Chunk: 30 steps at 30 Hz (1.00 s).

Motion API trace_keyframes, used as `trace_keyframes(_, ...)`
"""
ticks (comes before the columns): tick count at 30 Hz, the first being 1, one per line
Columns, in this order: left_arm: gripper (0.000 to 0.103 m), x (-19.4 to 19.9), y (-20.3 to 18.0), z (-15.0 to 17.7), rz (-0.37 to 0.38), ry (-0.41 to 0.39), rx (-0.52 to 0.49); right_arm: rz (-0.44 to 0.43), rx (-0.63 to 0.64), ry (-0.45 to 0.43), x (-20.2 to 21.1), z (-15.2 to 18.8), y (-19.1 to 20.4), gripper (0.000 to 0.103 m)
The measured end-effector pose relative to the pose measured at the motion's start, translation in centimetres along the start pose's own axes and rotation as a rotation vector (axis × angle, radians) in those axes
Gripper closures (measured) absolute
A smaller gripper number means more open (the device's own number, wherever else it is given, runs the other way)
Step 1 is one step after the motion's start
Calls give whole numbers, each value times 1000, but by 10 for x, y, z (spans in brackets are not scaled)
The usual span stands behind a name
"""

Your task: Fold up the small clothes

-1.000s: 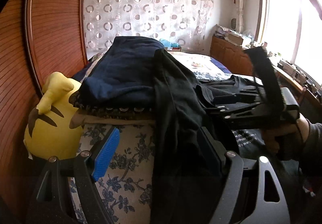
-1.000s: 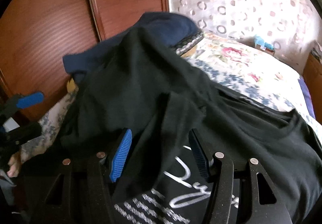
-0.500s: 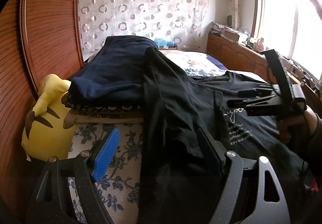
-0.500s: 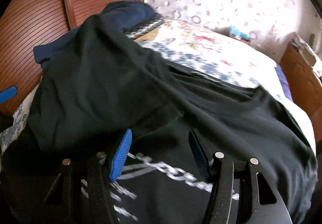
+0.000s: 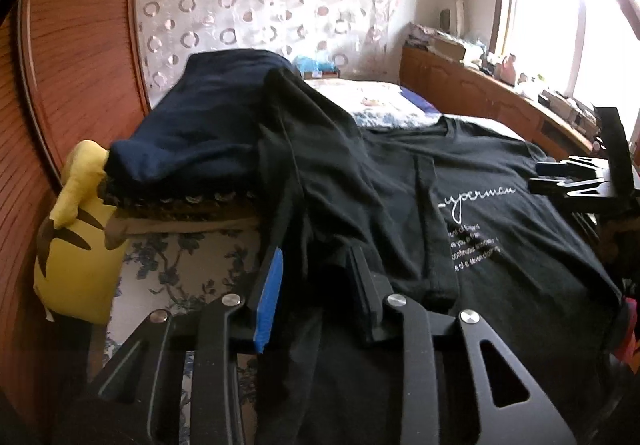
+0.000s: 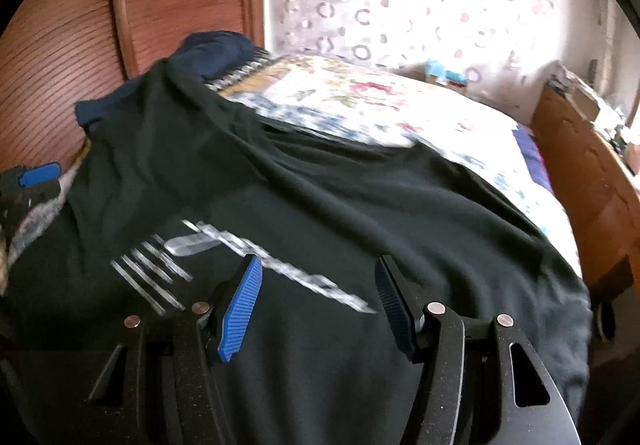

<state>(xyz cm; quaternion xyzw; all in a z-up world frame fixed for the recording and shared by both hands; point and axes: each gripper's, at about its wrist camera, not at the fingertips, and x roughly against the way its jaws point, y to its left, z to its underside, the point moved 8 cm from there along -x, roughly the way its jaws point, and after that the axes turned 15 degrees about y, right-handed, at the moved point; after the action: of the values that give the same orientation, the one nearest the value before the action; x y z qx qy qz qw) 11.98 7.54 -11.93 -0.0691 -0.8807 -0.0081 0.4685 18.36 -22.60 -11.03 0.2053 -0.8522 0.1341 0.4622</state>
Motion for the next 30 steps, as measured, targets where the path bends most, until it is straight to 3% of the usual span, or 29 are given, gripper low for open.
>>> trace_keyframes(5, 69, -15, 3, -4, -33, 55, 9, 42, -56, 42, 5, 35, -38, 42)
trace_keyframes(10, 69, -23, 5, -3, -56, 84, 7, 52, -89, 70, 3, 45, -52, 42)
trace_keyframes(13, 91, -26, 5, -1, -45, 97, -10, 42, -98, 74, -1, 48, -50, 42)
trace_keyframes(16, 97, -15, 6, 0, -35, 69, -18, 12, -114, 75, 2, 49, -52, 42)
trace_keyframes(23, 98, 15, 28, -1, -28, 4, 38, 11, -118, 73, 3, 52, -58, 42)
trace_keyframes(30, 97, 37, 26, -8, -24, -64, 43, 13, -120, 75, -3, 49, -62, 40)
